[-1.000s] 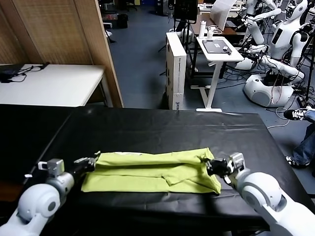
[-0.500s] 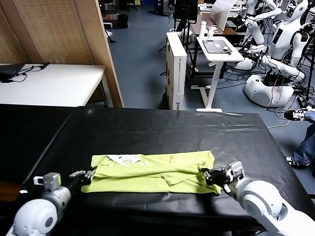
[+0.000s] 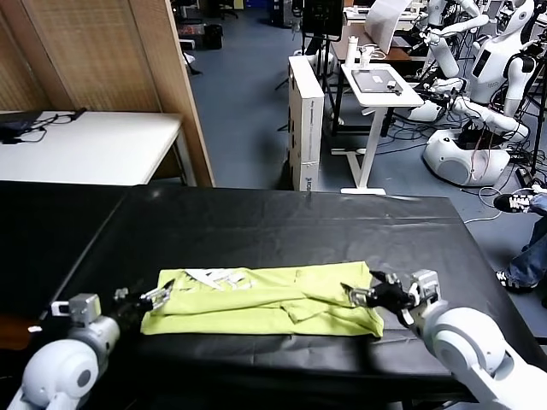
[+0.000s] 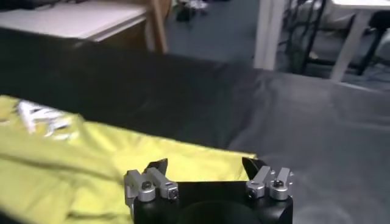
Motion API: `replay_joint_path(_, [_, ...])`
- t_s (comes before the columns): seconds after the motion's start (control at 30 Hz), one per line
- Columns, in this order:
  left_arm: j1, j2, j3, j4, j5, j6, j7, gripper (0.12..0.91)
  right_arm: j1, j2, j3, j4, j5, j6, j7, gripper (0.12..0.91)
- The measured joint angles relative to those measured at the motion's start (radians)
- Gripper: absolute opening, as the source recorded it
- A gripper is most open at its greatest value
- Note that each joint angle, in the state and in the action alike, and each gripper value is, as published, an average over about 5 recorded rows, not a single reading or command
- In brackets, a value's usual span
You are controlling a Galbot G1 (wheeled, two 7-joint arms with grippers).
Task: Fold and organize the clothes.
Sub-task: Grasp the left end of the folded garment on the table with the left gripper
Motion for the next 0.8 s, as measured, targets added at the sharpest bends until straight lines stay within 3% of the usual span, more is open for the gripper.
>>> replay_joint_path(0.3, [-0.107, -0.012, 0.056, 0.108, 0.000, -0.005, 0.014, 0.907, 0.038, 0.049, -0.019, -0.095, -0.003, 0.002, 0.011, 0.907])
replay_joint_path(0.73, [-0.124, -0.023, 0.071, 0.162, -0.004, -0.007, 0.024, 0.904, 0.066, 0.067, -0.037, -0.150, -0.016, 0.001, 0.007, 0.905])
replay_joint_path(0.8, [-0.123, -0.025, 0.072, 0.164, -0.004, -0.006, 0.024, 0.893, 0.066, 0.068, -0.038, -0.155, -0.019, 0.001, 0.004, 0.875])
